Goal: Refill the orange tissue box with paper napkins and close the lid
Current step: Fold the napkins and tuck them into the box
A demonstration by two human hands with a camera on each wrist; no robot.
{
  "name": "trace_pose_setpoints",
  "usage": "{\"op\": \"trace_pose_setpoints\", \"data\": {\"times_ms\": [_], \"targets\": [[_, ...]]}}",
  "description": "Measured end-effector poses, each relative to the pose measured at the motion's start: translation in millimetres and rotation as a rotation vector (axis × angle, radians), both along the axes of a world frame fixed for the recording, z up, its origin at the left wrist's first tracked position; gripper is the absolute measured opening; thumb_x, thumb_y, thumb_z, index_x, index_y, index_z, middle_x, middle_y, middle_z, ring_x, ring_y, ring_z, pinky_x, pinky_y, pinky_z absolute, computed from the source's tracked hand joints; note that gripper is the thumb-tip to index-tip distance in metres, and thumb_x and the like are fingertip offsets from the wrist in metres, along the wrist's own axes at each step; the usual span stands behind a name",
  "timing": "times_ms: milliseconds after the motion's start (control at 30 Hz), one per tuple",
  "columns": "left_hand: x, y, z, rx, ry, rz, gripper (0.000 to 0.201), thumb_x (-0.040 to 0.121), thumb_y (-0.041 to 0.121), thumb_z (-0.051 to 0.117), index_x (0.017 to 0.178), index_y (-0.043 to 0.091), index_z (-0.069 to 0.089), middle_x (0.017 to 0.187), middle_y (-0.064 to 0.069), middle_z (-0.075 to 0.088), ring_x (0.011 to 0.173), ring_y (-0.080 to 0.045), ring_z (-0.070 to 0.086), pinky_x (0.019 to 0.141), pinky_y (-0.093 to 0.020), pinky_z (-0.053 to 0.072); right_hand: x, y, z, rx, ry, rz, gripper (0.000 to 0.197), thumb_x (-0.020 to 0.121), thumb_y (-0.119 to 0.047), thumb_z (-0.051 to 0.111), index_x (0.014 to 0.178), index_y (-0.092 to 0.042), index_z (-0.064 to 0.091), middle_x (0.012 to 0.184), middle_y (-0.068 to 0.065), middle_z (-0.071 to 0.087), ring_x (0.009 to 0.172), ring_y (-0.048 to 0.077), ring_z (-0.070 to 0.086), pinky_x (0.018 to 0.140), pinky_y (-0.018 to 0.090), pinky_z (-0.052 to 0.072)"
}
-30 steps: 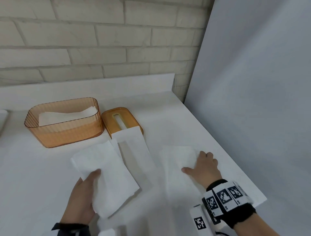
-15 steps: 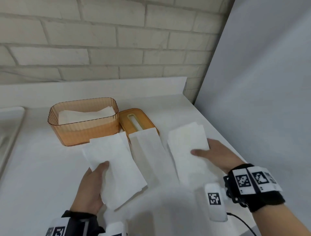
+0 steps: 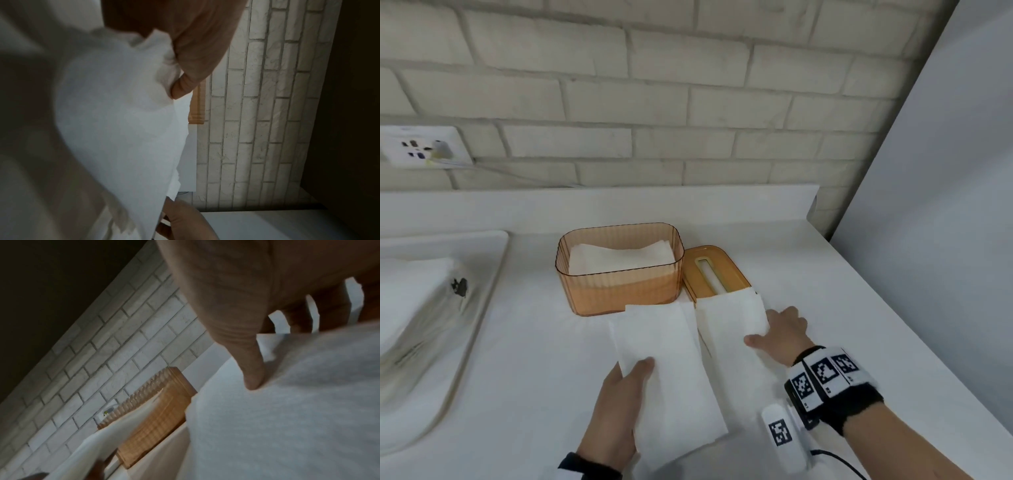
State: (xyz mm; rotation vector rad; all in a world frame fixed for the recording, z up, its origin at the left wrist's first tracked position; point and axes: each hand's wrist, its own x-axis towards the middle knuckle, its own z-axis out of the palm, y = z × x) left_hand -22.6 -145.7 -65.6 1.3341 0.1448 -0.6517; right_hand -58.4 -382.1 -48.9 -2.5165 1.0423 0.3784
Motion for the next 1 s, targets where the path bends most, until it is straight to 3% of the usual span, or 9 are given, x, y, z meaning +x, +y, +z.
{"op": "trace_pose_setpoints", "data": {"times_ms": [133, 267, 367, 500, 600, 700, 800, 900, 1000], "targets": [[7, -6, 1, 0.0, 0.011, -0.002, 0.014, 0.096, 0.015, 0.05, 0.102, 0.012, 0.062, 0.097, -0.01, 0.071, 0.09, -0.031, 0.066, 0.068, -0.036, 0.05, 3, 0, -11, 0.127, -0.208, -0.09, 0.05, 0.079, -0.029, 0.069, 0.116, -0.013, 0.039, 0.113, 0.007, 0.052, 0.113, 0.028, 0.049, 0.096, 0.043, 0.043], [12, -9, 2, -0.01, 0.003, -0.003, 0.017, 0.097, 0.015, 0.048, 0.106, 0.011, 0.062, 0.099, -0.012, 0.071, 0.092, -0.033, 0.066, 0.073, -0.039, 0.052, 0, -7, -10, 0.243, -0.245, -0.138, 0.052, 0.078, -0.02, 0.07, 0.122, -0.013, 0.042, 0.109, 0.003, 0.054, 0.109, 0.024, 0.054, 0.097, 0.039, 0.043], [13, -10, 0, -0.013, 0.01, 0.0, 0.016, 0.097, 0.015, 0.048, 0.105, 0.012, 0.061, 0.101, -0.012, 0.07, 0.093, -0.033, 0.065, 0.074, -0.039, 0.052, 0, -7, -11, 0.192, -0.152, -0.095, 0.021, 0.078, -0.028, 0.066, 0.092, -0.021, 0.051, 0.11, 0.003, 0.057, 0.113, 0.025, 0.05, 0.099, 0.043, 0.041], [11, -11, -3, -0.007, 0.018, 0.005, 0.016, 0.097, 0.016, 0.048, 0.107, 0.012, 0.06, 0.101, -0.013, 0.069, 0.092, -0.033, 0.065, 0.07, -0.038, 0.051, 3, 0, -11, 0.083, -0.051, -0.068, 0.021, 0.08, -0.032, 0.06, 0.071, -0.023, 0.043, 0.11, 0.003, 0.051, 0.116, 0.025, 0.04, 0.1, 0.045, 0.037], [9, -11, -2, -0.005, 0.009, 0.005, 0.014, 0.098, 0.015, 0.048, 0.103, 0.013, 0.06, 0.099, -0.012, 0.069, 0.09, -0.032, 0.064, 0.07, -0.037, 0.05, 3, 2, -8, 0.083, -0.051, -0.019, 0.014, 0.082, -0.029, 0.056, 0.078, -0.018, 0.048, 0.105, 0.004, 0.052, 0.113, 0.026, 0.043, 0.093, 0.039, 0.04], [10, -8, 1, 0.0, -0.014, 0.015, 0.014, 0.098, 0.015, 0.047, 0.102, 0.013, 0.06, 0.098, -0.012, 0.069, 0.089, -0.031, 0.064, 0.068, -0.036, 0.05, -5, -4, 15, 0.273, -0.26, 0.032, 0.011, 0.087, -0.019, 0.053, 0.094, -0.011, 0.056, 0.098, 0.006, 0.062, 0.1, 0.027, 0.059, 0.076, 0.029, 0.044], [13, -9, 1, -0.024, -0.019, 0.023, 0.021, 0.098, 0.018, 0.046, 0.112, 0.01, 0.06, 0.102, -0.014, 0.07, 0.092, -0.033, 0.065, 0.069, -0.037, 0.051, -16, -6, 56, 0.431, -0.577, -0.005, 0.022, 0.091, -0.015, 0.054, 0.112, -0.011, 0.054, 0.106, 0.005, 0.066, 0.097, 0.023, 0.064, 0.087, 0.035, 0.049], [9, -18, 7, -0.091, -0.005, 0.007, 0.029, 0.099, 0.029, 0.045, 0.115, 0.012, 0.061, 0.103, -0.011, 0.072, 0.096, -0.03, 0.067, 0.074, -0.037, 0.052, -25, 1, 82, 0.729, -0.844, -0.053, 0.025, 0.09, -0.012, 0.056, 0.115, -0.015, 0.056, 0.106, 0.007, 0.07, 0.097, 0.025, 0.067, 0.09, 0.043, 0.051], [0, -30, 19, -0.226, 0.057, -0.019, 0.042, 0.097, 0.047, 0.04, 0.117, 0.019, 0.064, 0.106, -0.005, 0.073, 0.102, -0.026, 0.067, 0.09, -0.041, 0.05, -27, 18, 87, 0.955, -0.899, -0.112, 0.024, 0.09, -0.005, 0.054, 0.113, -0.012, 0.058, 0.105, 0.011, 0.071, 0.095, 0.026, 0.067, 0.089, 0.041, 0.051]]}}
